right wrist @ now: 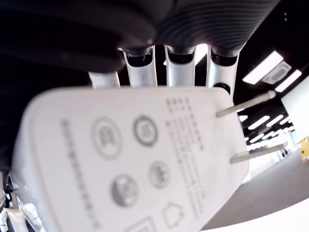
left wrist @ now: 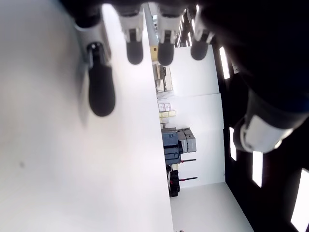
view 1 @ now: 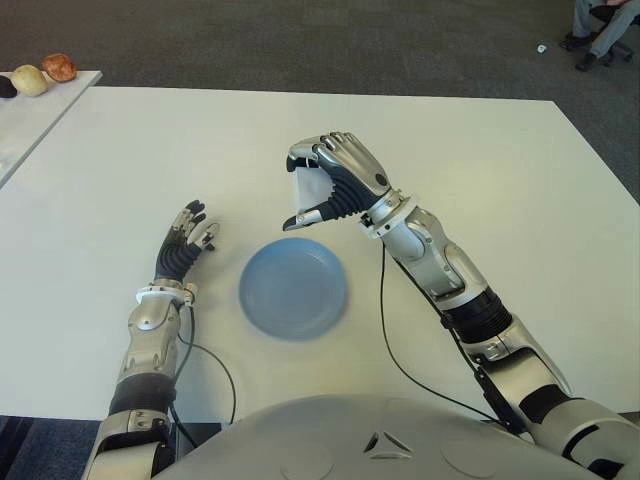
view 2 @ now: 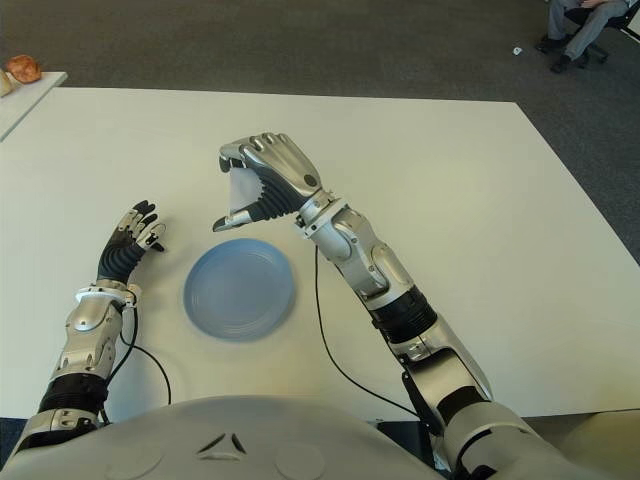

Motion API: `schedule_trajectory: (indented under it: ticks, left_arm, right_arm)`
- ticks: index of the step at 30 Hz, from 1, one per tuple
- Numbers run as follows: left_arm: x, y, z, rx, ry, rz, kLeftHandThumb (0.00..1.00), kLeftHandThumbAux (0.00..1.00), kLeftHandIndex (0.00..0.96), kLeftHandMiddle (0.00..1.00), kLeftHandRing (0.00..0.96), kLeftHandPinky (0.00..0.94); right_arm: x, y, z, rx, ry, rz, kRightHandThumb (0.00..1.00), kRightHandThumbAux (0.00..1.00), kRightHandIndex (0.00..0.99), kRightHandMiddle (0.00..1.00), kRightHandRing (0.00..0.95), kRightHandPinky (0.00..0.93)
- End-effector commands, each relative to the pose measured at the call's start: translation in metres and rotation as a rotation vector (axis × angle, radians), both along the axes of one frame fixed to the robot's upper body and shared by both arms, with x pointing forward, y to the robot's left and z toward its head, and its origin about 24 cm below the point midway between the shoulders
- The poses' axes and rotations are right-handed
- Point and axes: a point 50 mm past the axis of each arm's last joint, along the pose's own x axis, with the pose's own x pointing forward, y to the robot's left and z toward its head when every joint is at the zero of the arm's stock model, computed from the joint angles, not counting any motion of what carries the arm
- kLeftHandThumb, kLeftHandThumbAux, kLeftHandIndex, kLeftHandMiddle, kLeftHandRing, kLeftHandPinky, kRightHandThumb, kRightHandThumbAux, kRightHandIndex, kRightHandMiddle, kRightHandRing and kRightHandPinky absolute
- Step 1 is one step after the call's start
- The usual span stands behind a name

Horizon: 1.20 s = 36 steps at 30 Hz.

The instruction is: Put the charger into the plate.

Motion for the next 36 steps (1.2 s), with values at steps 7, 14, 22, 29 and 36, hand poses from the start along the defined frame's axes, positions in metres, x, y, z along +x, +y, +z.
schedule_trajectory:
  ticks: [7,14,22,29,36]
  left_arm:
    - [-0.024,-0.017,-0.039,-0.085,0.212,0.017,0.0,0.567,0.017,0.082,0.078,0.098]
    - [-0.024,-0.021,-0.039,-0.088,0.205,0.008,0.0,0.567,0.016,0.071,0.064,0.082]
    - [-0.023,-0.023,-0.038,-0.101,0.195,0.007,0.0,0.563,0.026,0.079,0.072,0.098]
    - [-0.023,-0.024,-0.038,-0.105,0.191,0.004,0.0,0.561,0.036,0.085,0.074,0.09]
    - [-0.023,-0.024,-0.038,-0.108,0.19,0.0,0.0,0.558,0.042,0.088,0.074,0.089]
  right_arm:
    - [-0.006,0.015,-0.002,-0.032,0.053,0.042,0.055,0.876,0.774,0.881,0.877,0.882]
    - [-0.011,0.018,-0.006,-0.058,0.094,0.071,0.007,0.879,0.763,0.875,0.876,0.878]
    - [-0.013,0.019,-0.011,-0.089,0.118,0.084,0.0,0.886,0.77,0.876,0.881,0.874]
    - [-0.013,0.021,-0.016,-0.094,0.123,0.08,0.0,0.884,0.764,0.868,0.876,0.851]
    - [-0.011,0.02,-0.018,-0.096,0.137,0.07,0.0,0.881,0.726,0.844,0.847,0.809]
